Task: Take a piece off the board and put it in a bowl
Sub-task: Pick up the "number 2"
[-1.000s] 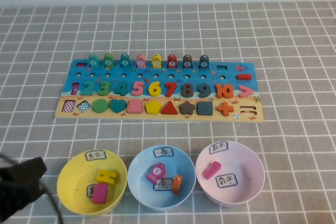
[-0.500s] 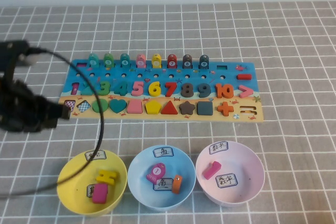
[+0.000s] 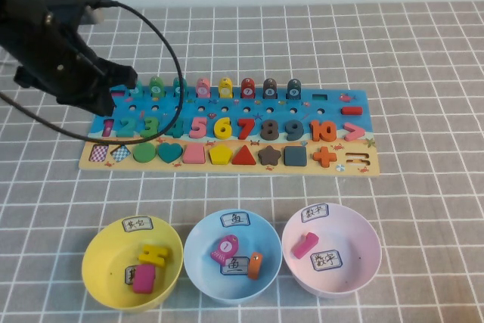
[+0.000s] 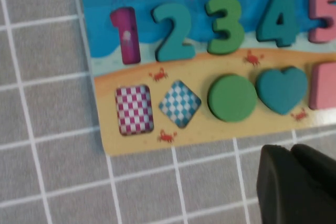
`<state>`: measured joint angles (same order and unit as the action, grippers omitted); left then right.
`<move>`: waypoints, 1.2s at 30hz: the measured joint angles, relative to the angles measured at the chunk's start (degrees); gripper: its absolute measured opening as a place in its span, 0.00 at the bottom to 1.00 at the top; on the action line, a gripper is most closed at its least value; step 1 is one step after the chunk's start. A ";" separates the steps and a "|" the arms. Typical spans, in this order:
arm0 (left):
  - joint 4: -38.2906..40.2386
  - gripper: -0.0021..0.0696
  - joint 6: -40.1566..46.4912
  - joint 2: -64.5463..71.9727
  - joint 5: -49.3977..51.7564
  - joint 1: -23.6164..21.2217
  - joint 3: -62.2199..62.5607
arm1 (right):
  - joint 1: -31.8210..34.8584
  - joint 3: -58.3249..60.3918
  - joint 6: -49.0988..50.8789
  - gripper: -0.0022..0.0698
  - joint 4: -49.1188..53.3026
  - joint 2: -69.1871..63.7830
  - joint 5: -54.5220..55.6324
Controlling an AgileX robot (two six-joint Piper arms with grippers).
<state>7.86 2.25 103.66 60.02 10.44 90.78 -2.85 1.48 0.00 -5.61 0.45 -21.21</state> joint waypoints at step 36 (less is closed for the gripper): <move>-11.32 0.47 -4.84 20.14 4.80 2.92 17.48 | 0.00 0.00 0.00 0.01 -0.23 0.00 0.00</move>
<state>-3.46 -2.59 123.79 64.83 13.36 108.26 -2.85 1.48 0.00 -5.84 0.45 -21.21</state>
